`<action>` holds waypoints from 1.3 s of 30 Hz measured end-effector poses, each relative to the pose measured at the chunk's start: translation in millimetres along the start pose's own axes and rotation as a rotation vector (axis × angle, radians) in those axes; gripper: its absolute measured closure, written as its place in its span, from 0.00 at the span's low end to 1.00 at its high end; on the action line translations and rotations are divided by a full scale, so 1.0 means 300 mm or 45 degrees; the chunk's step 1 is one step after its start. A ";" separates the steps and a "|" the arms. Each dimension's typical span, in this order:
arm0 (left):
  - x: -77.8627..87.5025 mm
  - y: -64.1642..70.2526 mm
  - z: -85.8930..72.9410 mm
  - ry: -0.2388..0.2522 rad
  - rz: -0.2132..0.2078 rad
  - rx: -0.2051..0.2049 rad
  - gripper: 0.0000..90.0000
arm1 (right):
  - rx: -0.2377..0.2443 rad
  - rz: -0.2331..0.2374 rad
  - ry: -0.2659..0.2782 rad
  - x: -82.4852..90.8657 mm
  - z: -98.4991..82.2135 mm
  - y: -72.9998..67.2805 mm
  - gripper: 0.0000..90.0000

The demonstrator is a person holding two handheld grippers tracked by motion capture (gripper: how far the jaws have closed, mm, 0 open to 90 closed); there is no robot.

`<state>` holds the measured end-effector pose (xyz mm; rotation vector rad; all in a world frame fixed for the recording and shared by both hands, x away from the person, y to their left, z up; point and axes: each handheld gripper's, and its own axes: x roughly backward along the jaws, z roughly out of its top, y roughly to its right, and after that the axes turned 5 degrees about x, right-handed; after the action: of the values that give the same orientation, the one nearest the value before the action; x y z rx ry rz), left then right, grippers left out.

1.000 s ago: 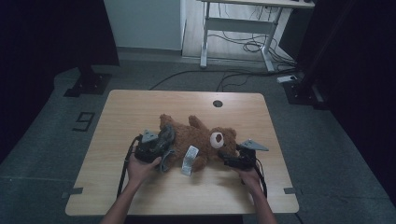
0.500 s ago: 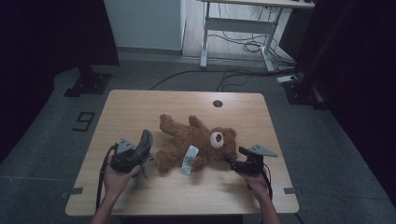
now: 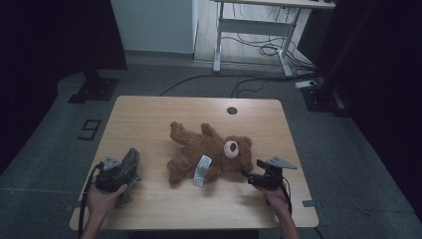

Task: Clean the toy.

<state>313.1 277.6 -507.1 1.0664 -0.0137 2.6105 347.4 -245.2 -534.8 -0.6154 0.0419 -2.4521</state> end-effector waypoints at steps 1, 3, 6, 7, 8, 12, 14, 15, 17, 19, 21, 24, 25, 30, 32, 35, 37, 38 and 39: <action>-0.005 -0.002 -0.001 -0.002 -0.003 0.006 0.71 | 0.000 0.001 -0.003 -0.001 -0.001 -0.001 0.16; -0.015 -0.002 0.001 -0.011 -0.005 0.010 0.59 | -0.003 0.000 -0.008 -0.002 -0.002 -0.002 0.16; -0.005 0.015 0.011 0.027 0.009 -0.018 0.41 | -0.008 0.001 -0.004 0.002 -0.002 0.000 0.16; 0.001 0.018 0.015 0.043 0.008 -0.020 0.37 | -0.011 0.001 -0.003 0.004 -0.002 0.000 0.16; 0.011 0.021 0.021 0.058 0.008 -0.025 0.35 | -0.011 0.000 -0.002 0.005 -0.002 0.000 0.16; 0.046 0.040 0.042 0.112 -0.028 -0.044 0.30 | -0.011 0.002 -0.003 0.006 -0.004 -0.002 0.16; 0.053 0.054 0.047 0.129 -0.048 -0.053 0.30 | -0.010 0.003 -0.002 0.006 -0.004 -0.004 0.16; 0.055 0.062 0.048 0.128 -0.059 -0.055 0.30 | -0.012 0.006 -0.004 0.006 -0.005 -0.006 0.16; 0.054 0.077 0.048 0.121 -0.081 -0.059 0.30 | -0.012 0.010 -0.009 0.007 -0.008 -0.008 0.16; 0.055 0.095 0.047 0.125 -0.100 -0.062 0.30 | -0.019 0.017 -0.012 0.009 -0.013 -0.011 0.16; 0.057 0.114 0.045 0.135 -0.135 -0.059 0.30 | -0.024 0.023 -0.015 0.010 -0.014 -0.012 0.16; 0.049 0.152 0.043 0.138 -0.173 -0.084 0.30 | -0.022 0.033 -0.017 0.014 -0.016 -0.015 0.16; 0.046 0.160 0.043 0.136 -0.180 -0.088 0.30 | -0.021 0.038 -0.019 0.017 -0.017 -0.017 0.16; 0.015 0.218 0.032 0.125 -0.233 -0.098 0.30 | -0.023 0.051 -0.012 0.039 -0.027 -0.021 0.16; 0.002 0.238 0.027 0.120 -0.259 -0.098 0.30 | -0.020 0.055 -0.012 0.049 -0.037 -0.024 0.16; -0.013 0.267 0.018 0.117 -0.293 -0.114 0.30 | -0.011 0.062 -0.023 0.068 -0.057 -0.035 0.16; -0.023 0.284 0.009 0.112 -0.307 -0.135 0.30 | -0.004 0.056 -0.029 0.080 -0.069 -0.040 0.16; -0.029 0.293 0.002 0.108 -0.317 -0.139 0.31 | 0.003 0.054 -0.034 0.086 -0.073 -0.040 0.16; -0.037 0.300 -0.005 0.104 -0.327 -0.142 0.31 | 0.005 0.048 -0.034 0.091 -0.080 -0.042 0.16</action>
<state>292.8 189.2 -505.8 0.8608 -0.0036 2.3893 310.7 -252.9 -542.6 -0.6400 0.0377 -2.4064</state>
